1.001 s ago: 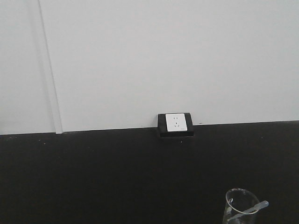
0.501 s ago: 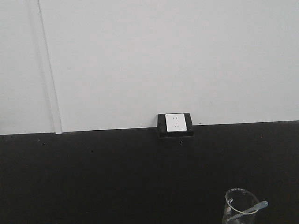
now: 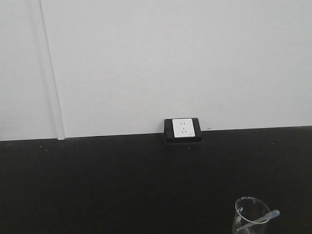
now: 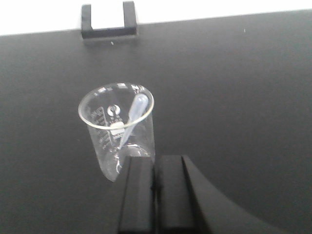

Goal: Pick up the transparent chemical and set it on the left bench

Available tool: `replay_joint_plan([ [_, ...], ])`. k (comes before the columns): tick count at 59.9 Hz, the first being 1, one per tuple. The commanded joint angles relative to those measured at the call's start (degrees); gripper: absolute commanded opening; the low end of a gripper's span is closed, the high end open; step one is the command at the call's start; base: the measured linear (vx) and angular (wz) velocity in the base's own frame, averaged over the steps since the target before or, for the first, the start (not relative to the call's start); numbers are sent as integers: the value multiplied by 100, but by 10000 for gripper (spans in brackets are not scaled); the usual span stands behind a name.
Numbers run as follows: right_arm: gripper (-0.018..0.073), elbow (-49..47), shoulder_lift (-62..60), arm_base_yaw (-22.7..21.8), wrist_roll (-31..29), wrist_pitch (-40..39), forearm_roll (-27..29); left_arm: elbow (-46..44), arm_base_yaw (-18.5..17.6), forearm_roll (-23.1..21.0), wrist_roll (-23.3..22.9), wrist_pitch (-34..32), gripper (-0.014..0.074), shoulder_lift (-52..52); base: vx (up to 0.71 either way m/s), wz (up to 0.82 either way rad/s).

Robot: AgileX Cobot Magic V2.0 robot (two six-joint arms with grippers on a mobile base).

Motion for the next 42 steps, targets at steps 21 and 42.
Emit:
replay_joint_plan([
  [21,510,-418,2077,-15,699,-3164,-1135,93,-10,-4,-45,-449,-3,-110,0,0],
  [42,495,-1324,3250,-22,567,-3292,-1056,93,-10,-4,-45,-449,-3,-110,0,0],
])
